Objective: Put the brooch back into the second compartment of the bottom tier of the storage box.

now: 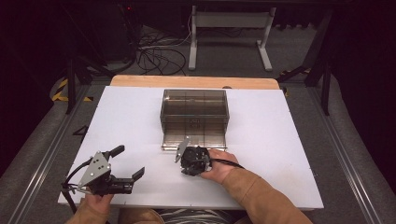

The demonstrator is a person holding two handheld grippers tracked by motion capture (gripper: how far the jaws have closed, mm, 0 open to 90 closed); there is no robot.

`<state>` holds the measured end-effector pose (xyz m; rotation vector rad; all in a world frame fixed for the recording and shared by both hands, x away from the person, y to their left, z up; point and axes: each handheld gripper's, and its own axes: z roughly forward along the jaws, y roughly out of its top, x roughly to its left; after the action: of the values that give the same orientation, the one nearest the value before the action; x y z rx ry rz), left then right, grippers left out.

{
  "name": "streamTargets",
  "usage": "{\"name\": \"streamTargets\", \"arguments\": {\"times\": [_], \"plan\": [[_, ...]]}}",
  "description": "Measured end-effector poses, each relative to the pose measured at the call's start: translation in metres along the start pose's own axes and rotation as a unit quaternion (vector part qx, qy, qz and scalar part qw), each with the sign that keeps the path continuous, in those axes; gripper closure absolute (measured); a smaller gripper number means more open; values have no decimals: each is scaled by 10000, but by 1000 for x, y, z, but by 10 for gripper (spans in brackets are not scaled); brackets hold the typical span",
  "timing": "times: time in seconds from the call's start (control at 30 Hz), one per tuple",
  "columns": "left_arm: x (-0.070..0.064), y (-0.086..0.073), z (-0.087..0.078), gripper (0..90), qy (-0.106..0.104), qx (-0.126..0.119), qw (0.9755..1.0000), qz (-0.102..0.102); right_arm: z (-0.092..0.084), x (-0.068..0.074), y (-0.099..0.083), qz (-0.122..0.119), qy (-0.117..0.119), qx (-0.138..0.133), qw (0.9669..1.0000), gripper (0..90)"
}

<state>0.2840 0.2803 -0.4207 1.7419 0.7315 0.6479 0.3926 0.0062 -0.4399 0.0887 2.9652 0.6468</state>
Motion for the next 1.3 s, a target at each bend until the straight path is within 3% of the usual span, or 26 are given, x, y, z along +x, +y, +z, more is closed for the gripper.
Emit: {"name": "streamTargets", "arguments": {"times": [0.3, 0.6, 0.97, 1.3], "plan": [[1, 0, 0, 25, 18, -3, 10000, 66, 0, 2, 0, -8, -65, -6, 10000, 793], [1, 0, 0, 25, 30, -14, 10000, 72, -6, 6, 2, -119, -158, -198, 9996, 796], [1, 0, 0, 25, 29, -10, 10000, 59, -28, 8, 1, -31, -293, -731, 9969, 796], [0, 0, 0, 25, 15, -4, 10000, 17, -44, 9, 0, 112, -382, -1164, 9924, 796]]}}
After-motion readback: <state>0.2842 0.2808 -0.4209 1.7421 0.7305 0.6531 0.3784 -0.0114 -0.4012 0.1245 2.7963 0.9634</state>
